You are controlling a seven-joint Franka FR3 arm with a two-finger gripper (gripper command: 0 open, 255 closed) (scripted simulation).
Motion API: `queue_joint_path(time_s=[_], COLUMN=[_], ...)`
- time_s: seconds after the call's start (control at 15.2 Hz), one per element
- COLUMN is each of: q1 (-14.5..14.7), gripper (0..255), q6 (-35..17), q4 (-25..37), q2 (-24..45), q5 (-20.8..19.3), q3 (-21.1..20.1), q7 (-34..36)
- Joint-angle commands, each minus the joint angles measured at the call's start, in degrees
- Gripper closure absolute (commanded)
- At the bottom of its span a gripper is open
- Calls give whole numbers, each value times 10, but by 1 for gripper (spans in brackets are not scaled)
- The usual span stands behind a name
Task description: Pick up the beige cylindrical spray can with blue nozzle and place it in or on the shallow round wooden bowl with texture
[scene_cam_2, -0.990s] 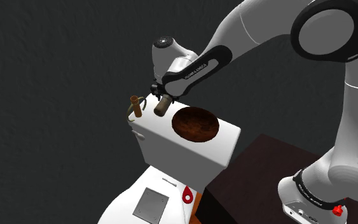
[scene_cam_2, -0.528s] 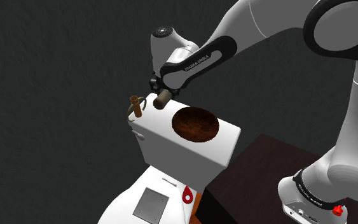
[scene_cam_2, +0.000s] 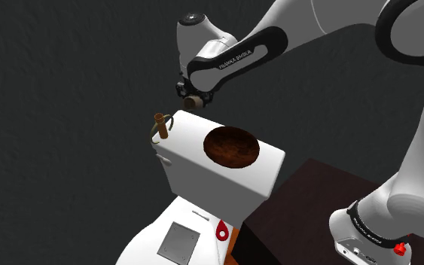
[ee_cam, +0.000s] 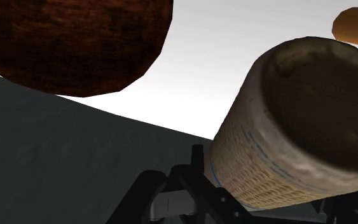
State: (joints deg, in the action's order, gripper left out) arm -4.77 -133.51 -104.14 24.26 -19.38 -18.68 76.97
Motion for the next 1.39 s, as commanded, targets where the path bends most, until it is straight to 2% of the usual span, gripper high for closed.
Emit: queue_joint_path(time_s=[0.0, 0.2, 0.79, 1.19, 1.32], q1=[-1, -3, -28, -13, -10], gripper=[255, 255, 255, 255, 255], q6=[11, 28, -52, -76, -85], q4=[4, 11, -251, -398, -411], q2=[-9, -19, -215, -351, -355], q5=[5, 12, 76, 148, 149], q3=[-3, -6, -31, -36, -36], q7=[-3, -10, -19, -50, -48])
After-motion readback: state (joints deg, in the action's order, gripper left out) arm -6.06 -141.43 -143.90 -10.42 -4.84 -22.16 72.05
